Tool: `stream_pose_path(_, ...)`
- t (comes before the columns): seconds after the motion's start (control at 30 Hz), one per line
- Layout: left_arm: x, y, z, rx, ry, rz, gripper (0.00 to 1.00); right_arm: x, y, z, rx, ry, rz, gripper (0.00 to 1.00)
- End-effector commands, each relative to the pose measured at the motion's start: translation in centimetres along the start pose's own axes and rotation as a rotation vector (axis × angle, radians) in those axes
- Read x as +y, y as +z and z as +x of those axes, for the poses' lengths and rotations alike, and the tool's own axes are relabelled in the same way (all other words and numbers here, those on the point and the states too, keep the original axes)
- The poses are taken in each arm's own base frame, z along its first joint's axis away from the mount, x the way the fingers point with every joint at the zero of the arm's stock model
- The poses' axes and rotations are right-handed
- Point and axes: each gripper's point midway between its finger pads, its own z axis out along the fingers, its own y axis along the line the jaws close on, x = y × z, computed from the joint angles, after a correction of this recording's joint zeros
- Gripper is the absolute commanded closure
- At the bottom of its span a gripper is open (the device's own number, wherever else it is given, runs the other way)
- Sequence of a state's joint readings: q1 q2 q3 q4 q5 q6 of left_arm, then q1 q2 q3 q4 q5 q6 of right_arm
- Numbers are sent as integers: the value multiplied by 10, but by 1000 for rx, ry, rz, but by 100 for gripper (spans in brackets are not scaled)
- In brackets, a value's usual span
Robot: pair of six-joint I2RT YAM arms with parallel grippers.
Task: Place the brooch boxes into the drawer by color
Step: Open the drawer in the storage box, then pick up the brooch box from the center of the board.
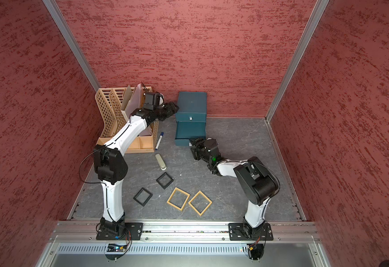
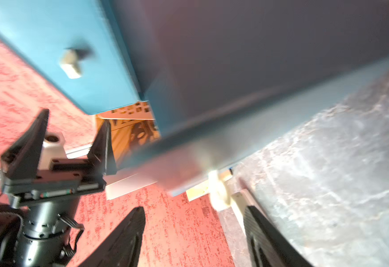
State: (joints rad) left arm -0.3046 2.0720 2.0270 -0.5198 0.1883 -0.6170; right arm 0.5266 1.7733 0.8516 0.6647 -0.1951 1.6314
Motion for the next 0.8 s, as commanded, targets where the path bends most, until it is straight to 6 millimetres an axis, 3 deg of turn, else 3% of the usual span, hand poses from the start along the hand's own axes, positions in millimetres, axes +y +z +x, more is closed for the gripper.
stream_pose_path(0.0,6,-41,-2,-54,-5,-142,22,2,-11,1,-25,-49,44,25)
stream_pose_path(0.1,23,-72,18,-63,24,-309,21,-1,-20,4,-29,-86,97,22)
stream_pose_path(0.23,41,-108,53,-47,-24,-376,20,-2,-30,5,-32,-133,120,20)
stream_pose_path(0.43,87,-152,123,37,-258,-482,20,3,-46,14,-3,-206,126,26)
stream_pose_path(0.63,111,-163,213,207,-367,-547,17,11,-76,25,36,-389,169,26)
stream_pose_path(0.77,130,-172,253,230,-403,-652,5,12,-99,27,34,-452,185,26)
